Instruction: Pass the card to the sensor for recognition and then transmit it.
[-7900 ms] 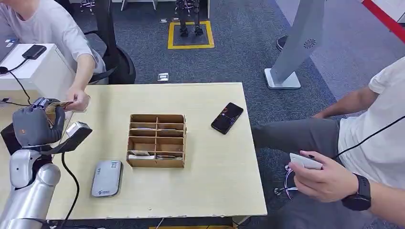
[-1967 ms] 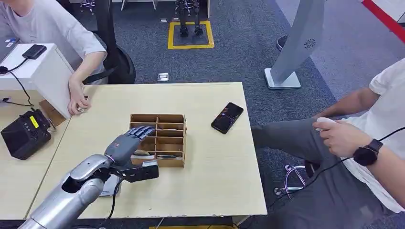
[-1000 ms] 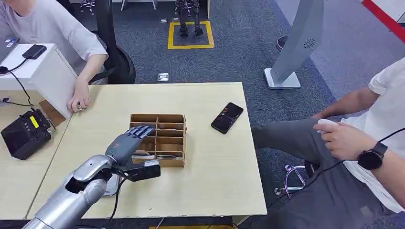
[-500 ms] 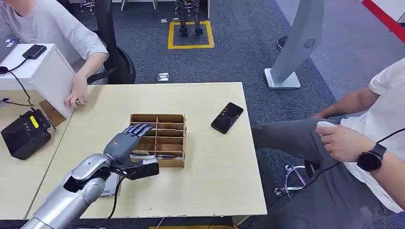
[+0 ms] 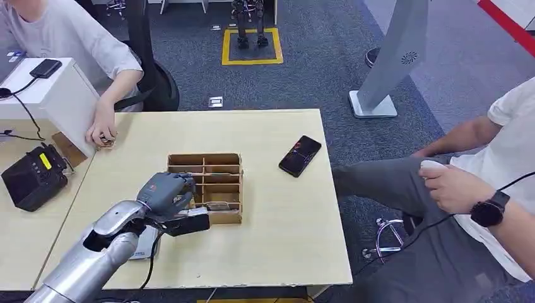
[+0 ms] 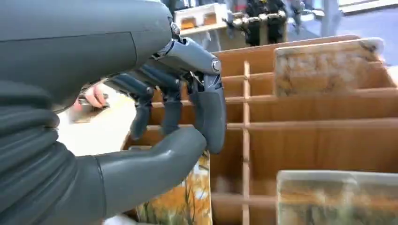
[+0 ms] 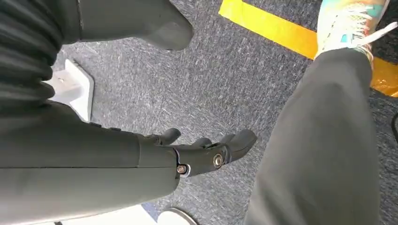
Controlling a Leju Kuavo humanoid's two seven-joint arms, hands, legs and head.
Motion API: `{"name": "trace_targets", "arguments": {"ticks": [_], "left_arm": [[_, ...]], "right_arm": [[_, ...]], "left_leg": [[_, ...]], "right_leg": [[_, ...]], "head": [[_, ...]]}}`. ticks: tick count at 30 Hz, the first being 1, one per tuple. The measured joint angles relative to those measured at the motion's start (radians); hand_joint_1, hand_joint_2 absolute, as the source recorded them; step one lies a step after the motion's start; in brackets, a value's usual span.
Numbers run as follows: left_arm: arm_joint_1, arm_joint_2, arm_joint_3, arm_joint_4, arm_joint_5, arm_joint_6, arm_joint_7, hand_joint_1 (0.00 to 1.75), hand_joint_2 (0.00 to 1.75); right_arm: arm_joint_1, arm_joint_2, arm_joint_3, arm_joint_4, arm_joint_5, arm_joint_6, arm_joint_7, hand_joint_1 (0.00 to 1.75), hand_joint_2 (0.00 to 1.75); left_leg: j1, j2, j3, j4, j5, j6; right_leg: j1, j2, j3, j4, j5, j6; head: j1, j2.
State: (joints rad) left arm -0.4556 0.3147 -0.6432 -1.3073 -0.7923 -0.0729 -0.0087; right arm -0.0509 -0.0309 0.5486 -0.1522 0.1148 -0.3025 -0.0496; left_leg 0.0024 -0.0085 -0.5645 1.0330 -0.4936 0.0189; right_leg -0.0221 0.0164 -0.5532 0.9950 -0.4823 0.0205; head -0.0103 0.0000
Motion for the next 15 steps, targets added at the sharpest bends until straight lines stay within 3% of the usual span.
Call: {"name": "trace_targets", "arguments": {"ticks": [15], "left_arm": [[0.001,0.0,0.0,0.0,0.017,-0.01,-0.008,1.75,1.75]], "right_arm": [[-0.001,0.0,0.0,0.0,0.0,-0.005,-0.014,0.0,1.75]], "left_leg": [[0.0,0.0,0.0,0.0,0.0,0.0]], "right_leg": [[0.0,0.0,0.0,0.0,0.0,0.0]], "head": [[0.0,0.0]]}}
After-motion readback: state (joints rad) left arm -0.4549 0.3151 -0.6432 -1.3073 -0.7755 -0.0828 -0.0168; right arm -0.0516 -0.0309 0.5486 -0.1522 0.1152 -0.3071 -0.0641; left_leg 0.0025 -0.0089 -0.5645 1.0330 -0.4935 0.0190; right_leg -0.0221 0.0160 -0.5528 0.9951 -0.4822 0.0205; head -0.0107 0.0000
